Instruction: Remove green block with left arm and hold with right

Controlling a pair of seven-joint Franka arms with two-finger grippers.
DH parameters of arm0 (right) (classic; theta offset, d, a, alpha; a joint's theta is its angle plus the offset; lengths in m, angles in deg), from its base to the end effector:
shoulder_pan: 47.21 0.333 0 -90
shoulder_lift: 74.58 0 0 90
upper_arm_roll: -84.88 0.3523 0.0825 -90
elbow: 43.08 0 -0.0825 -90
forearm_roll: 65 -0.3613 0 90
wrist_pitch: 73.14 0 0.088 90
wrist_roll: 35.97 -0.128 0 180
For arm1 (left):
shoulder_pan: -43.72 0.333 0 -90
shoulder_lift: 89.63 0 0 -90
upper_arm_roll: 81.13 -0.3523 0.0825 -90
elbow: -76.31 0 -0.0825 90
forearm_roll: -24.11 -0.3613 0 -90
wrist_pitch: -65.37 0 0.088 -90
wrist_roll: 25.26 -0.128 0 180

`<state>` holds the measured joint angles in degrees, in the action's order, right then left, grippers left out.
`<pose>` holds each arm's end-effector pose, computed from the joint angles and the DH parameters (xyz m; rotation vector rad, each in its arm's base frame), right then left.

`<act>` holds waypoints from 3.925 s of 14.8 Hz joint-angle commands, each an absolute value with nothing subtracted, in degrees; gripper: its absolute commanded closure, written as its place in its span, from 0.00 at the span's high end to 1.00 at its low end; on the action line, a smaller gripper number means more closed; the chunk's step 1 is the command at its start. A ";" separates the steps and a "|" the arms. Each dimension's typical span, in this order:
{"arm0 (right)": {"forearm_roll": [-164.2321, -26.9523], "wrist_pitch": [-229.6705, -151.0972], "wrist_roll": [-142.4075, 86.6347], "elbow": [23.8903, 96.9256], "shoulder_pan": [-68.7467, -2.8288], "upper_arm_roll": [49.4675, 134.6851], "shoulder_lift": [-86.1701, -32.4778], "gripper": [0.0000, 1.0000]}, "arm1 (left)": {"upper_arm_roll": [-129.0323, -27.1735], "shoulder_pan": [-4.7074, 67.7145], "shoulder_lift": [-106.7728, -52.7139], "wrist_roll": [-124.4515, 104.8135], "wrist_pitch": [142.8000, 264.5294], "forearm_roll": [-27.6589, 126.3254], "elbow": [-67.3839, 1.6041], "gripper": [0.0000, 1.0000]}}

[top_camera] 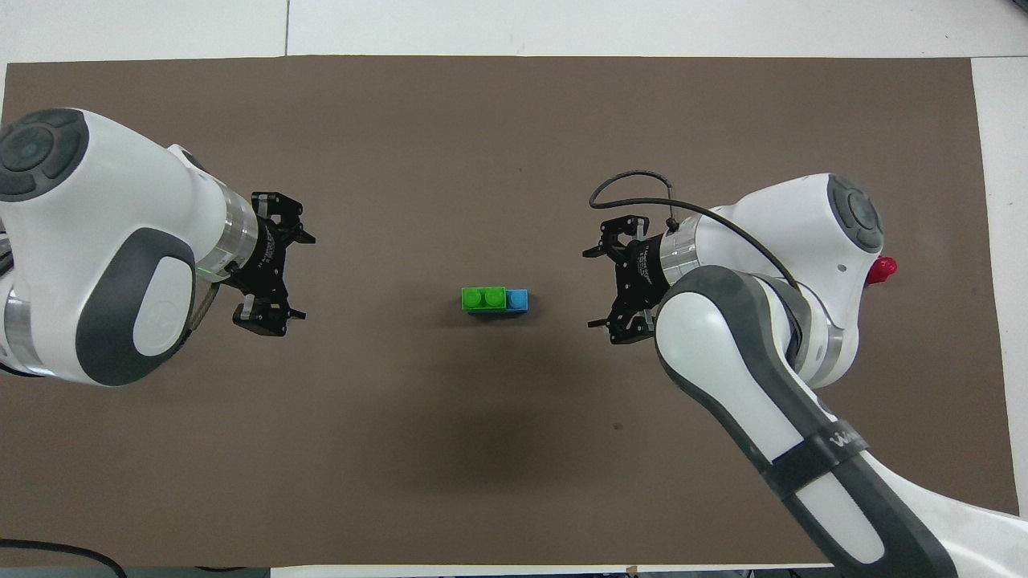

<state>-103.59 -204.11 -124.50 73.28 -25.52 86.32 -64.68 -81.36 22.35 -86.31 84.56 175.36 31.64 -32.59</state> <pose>0.5288 0.2517 0.4054 -1.9280 1.9319 0.5480 0.5103 -0.2100 0.4891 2.1790 2.2327 -0.1991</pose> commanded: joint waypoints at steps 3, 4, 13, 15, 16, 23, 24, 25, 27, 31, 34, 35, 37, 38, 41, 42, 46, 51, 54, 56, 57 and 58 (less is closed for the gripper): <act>-106.75 -208.39 -125.27 74.60 -23.22 86.28 -63.34 0.99 | -82.27 17.12 -81.65 96.88 177.70 32.19 -30.59 1.00; -106.75 -210.14 -125.27 74.60 -22.44 86.28 -62.28 0.99 | -82.19 16.13 -80.93 99.52 177.69 32.19 -29.70 1.00; -108.06 -218.67 -124.83 74.43 -18.82 86.37 -56.48 0.99 | -82.19 8.75 -77.68 112.71 182.17 30.61 -28.10 1.00; -108.68 -219.82 -124.74 74.17 -18.65 86.37 -55.69 0.99 | -82.19 7.60 -74.27 113.77 183.05 29.48 -27.58 1.00; -108.68 -220.44 -124.74 74.17 -18.30 86.37 -55.33 0.99 | -82.19 6.55 -72.77 114.30 183.14 28.95 -26.71 1.00; -110.44 -225.19 -124.39 73.81 -15.75 86.37 -52.70 0.99 | -82.19 6.63 -71.17 115.45 188.23 28.77 -26.26 1.00; -110.44 -225.19 -124.39 73.73 -15.75 86.37 -52.69 0.99 | -82.19 6.63 -71.17 115.45 188.41 28.68 -26.52 1.00; -110.44 -225.19 -124.39 73.73 -15.75 86.37 -52.69 0.99 | -82.19 6.46 -71.17 115.45 188.59 28.68 -26.78 1.00; -110.44 -225.19 -124.39 73.64 -15.75 86.37 -52.61 0.99 | -82.19 6.37 -70.73 115.45 189.20 28.68 -26.88 1.00; -114.02 -225.98 -124.39 73.38 -15.57 86.37 -52.43 0.98 | -82.27 5.67 -70.47 115.63 190.08 28.50 -27.93 1.00; -114.66 -226.50 -124.30 72.76 -14.25 86.37 -52.43 0.97 | -82.27 5.40 -69.77 115.71 190.96 28.50 -28.45 1.00; -114.57 -227.38 -124.22 72.76 -14.08 86.37 -52.34 0.97 | -82.27 5.31 -69.50 115.71 191.14 28.50 -28.46 1.00; -114.66 -227.56 -123.78 72.85 -13.73 86.37 -52.25 0.95 | -82.27 4.79 -69.41 115.71 191.23 28.50 -28.63 1.00; -114.66 -227.56 -123.69 72.93 -13.73 86.37 -52.25 0.91 | -82.27 4.61 -69.41 115.71 191.14 28.42 -28.81 1.00; -114.66 -227.56 -121.93 73.20 -13.90 86.37 -52.25 0.85 | -82.19 4.35 -69.50 115.71 191.14 26.83 -29.34 1.00; -114.66 -227.56 -121.93 73.20 -13.99 86.37 -52.25 0.85 | -82.19 4.26 -69.50 115.71 191.23 26.83 -29.34 1.00; -114.66 -227.56 -121.75 73.37 -14.25 86.37 -52.34 0.73 | -82.19 4.17 -69.50 115.80 191.14 26.83 -29.34 0.73; -114.84 -227.65 -119.58 73.29 -13.82 86.37 -52.34 0.00 | -82.27 4.17 -69.50 115.71 190.35 26.75 -29.25 0.05; -114.84 -227.47 -117.71 73.37 -14.08 86.37 -52.34 0.00 | -82.19 4.17 -69.50 115.63 190.17 26.66 -29.16 0.00; -114.92 -227.56 -117.71 73.38 -14.08 86.37 -52.34 0.00 | -82.27 4.17 -69.59 115.45 190.00 26.66 -28.99 0.00; -114.92 -227.56 -117.80 73.37 -14.16 86.37 -52.34 0.00 | -82.27 4.26 -69.68 115.10 189.13 26.66 -28.72 0.00; -115.10 -227.56 -117.97 73.37 -14.51 86.37 -52.34 0.00 | -82.27 4.34 -69.94 115.01 188.51 26.66 -28.63 0.00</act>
<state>-113.20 -226.41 -119.05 73.62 -13.94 86.00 -52.89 -81.45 5.03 -69.43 114.19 189.64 27.27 -28.40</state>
